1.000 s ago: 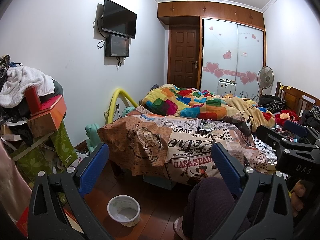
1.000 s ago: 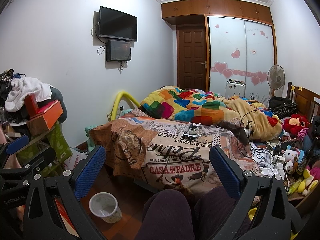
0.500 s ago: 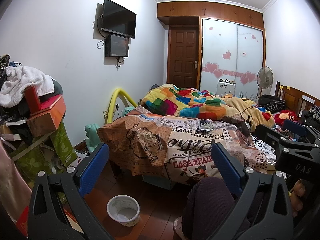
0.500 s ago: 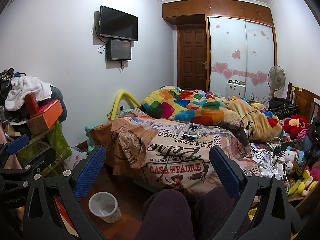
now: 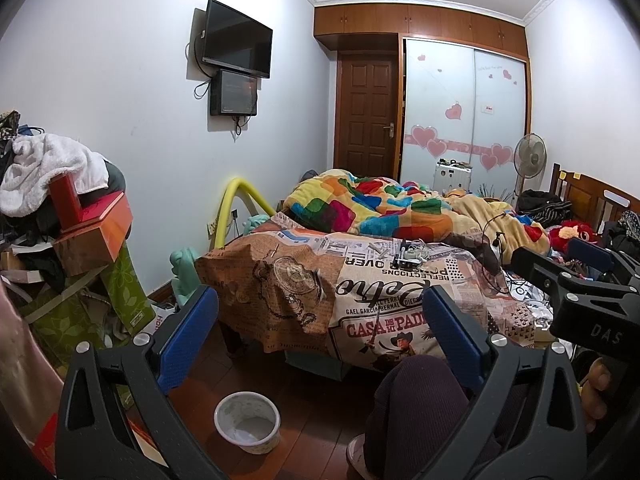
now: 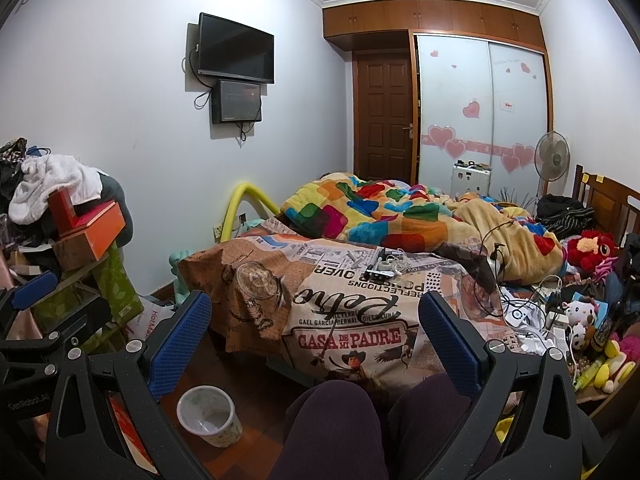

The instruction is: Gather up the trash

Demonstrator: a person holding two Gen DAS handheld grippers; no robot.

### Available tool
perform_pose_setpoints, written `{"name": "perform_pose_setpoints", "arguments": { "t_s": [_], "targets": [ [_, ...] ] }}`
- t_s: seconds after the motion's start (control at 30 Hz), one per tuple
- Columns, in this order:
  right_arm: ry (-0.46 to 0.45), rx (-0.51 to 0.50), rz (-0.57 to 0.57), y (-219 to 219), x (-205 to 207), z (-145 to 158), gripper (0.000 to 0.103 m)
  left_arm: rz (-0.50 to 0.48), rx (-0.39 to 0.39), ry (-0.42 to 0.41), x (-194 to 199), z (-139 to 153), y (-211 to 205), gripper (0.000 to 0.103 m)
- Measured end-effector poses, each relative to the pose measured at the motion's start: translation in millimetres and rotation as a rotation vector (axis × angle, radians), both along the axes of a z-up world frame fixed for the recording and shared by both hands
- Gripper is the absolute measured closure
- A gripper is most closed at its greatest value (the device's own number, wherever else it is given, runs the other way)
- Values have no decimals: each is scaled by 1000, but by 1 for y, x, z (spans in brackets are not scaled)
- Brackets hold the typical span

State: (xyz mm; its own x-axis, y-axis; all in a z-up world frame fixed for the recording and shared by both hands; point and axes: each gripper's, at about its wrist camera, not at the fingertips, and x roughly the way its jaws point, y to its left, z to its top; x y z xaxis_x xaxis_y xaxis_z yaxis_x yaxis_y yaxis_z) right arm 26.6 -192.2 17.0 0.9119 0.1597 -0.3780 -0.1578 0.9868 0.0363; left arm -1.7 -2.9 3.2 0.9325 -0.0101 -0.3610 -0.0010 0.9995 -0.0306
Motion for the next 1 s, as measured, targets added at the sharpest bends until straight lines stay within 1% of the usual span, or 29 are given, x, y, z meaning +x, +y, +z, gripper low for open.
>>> {"name": "perform_pose_setpoints", "arguments": {
  "t_s": [0.13, 0.17, 0.23, 0.43, 0.57, 0.7, 0.77, 0.9, 1.0],
  "targets": [
    [7, 11, -12, -1, 5, 2, 0, -1, -1, 0, 0, 0, 0, 0],
    [9, 14, -13, -9, 4, 6, 0, -1, 1, -2, 0, 0, -1, 0],
    [8, 10, -17, -12, 7, 6, 0, -2, 3, -5, -1, 3, -3, 0],
    [2, -4, -45, -26, 26, 5, 0, -6, 7, -20, 18, 11, -15, 0],
    [-7, -20, -75, -36, 45, 7, 0, -9, 6, -17, 41, 14, -22, 0],
    [-17, -33, -111, -51, 69, 10, 0, -27, 1, -12, 75, 18, -33, 0],
    [-11, -38, -112, -57, 82, 11, 0, -47, -3, -6, 95, 21, -40, 0],
    [-1, -50, -106, -70, 111, 14, 0, -59, -40, 11, 132, 25, -47, 1],
    [2, -77, -90, -80, 133, 14, 0, -44, -47, 12, 163, 29, -52, 1]
  ]
}}
